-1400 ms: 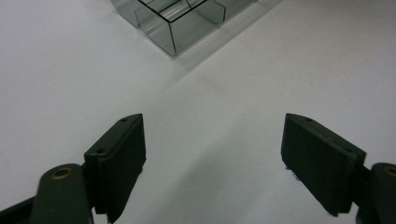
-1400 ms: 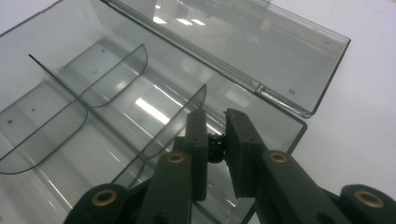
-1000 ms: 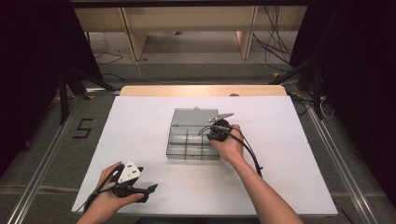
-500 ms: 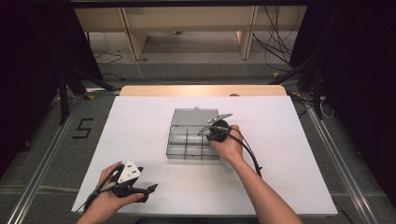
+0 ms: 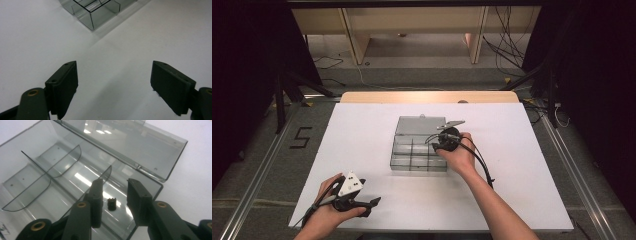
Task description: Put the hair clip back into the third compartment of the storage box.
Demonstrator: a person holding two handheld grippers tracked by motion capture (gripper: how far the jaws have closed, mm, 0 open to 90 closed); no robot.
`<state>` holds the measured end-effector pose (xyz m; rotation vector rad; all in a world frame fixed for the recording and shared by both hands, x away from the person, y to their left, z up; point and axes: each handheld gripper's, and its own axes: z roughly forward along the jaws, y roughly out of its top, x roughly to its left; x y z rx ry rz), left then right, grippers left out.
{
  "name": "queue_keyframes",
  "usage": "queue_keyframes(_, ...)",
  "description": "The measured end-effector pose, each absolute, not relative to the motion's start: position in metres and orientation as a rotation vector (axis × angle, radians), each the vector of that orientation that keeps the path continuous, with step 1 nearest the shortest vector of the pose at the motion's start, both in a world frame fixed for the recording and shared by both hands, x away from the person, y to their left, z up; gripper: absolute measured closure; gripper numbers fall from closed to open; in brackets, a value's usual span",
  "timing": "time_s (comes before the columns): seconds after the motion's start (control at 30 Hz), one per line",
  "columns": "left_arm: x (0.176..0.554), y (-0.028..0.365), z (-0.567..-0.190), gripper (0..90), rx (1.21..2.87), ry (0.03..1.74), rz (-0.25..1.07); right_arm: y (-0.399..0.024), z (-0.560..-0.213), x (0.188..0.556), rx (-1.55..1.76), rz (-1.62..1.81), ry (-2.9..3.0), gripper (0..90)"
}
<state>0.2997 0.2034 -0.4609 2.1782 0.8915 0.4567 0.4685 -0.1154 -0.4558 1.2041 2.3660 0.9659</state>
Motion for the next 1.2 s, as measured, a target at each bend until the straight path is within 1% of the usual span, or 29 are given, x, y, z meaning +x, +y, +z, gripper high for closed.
queue_keyframes(0.4,0.3,0.206,-0.46,21.7,2.171,0.903,0.455,-0.134,-0.435,0.458,1.206,1.025,2.307,50.3)
queue_keyframes(0.67,0.3,0.208,-0.461,21.7,2.169,0.912,0.452,-0.149,-0.43,0.446,1.184,1.032,2.307,41.6)
queue_keyframes(0.87,0.3,0.208,-0.461,21.7,2.17,0.912,0.453,-0.164,-0.432,0.436,1.199,1.02,2.312,36.9)
queue_keyframes(1.2,0.3,0.208,-0.462,21.9,2.175,0.915,0.452,-0.192,-0.437,0.422,1.207,1.025,2.309,32.9)
